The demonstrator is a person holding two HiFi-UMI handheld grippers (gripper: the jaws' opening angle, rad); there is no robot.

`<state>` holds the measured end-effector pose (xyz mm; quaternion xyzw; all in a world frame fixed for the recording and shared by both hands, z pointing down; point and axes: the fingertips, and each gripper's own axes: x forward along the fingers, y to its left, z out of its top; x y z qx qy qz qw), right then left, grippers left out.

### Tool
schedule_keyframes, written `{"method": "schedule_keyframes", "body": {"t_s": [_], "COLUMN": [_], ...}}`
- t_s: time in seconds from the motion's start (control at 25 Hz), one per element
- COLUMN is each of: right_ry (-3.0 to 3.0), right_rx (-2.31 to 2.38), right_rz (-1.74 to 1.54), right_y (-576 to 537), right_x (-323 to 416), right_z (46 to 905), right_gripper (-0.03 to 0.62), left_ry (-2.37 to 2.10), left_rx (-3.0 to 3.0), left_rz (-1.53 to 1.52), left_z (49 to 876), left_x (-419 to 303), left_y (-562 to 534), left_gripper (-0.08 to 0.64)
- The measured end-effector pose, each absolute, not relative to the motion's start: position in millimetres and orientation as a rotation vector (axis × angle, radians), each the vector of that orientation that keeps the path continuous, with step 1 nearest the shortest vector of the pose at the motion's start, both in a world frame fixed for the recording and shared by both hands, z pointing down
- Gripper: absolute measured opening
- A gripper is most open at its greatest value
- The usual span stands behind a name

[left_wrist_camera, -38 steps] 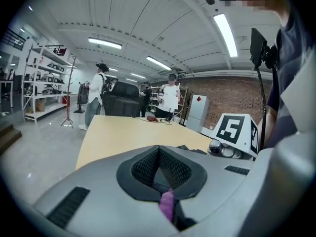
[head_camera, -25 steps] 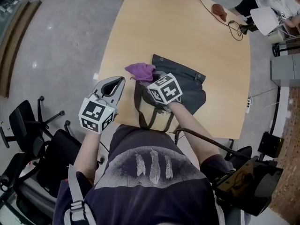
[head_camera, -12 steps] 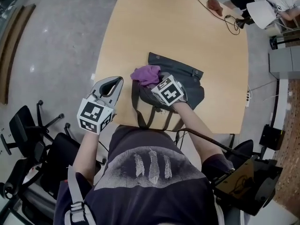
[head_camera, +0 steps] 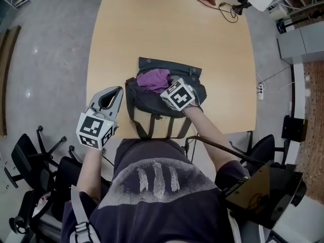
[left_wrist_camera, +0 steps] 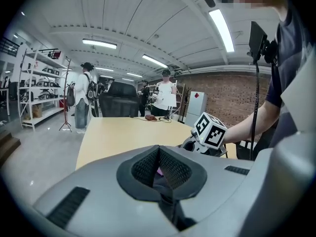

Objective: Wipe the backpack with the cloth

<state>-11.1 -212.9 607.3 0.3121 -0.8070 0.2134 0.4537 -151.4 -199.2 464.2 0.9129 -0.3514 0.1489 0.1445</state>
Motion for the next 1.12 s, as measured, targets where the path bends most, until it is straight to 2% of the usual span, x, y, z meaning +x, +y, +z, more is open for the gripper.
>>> {"method": "schedule_keyframes", "body": {"t_s": [0.52,0.84,1.12], "right_ry": [-1.871,-1.791,-1.633], "right_rx": [0.823,0.99,1.355], "right_rz": [0.484,0.551,0.58], "right_y": [-212,-215,-241], "right_x": [89,173,272], "right_z": [612,618,576], "right_gripper": [0.104,0.104,0.104], "left_ry": [-0.932,-0.95,-0.934], "left_rx": [2.676,2.676,2.683], "left_rz": [0.463,0.482,0.476], "left_z": [460,457,458], "left_x": [-103,-98,-89], "left_y": [-188,-183,-186], "left_gripper": [0.008,0.008,0.008]}}
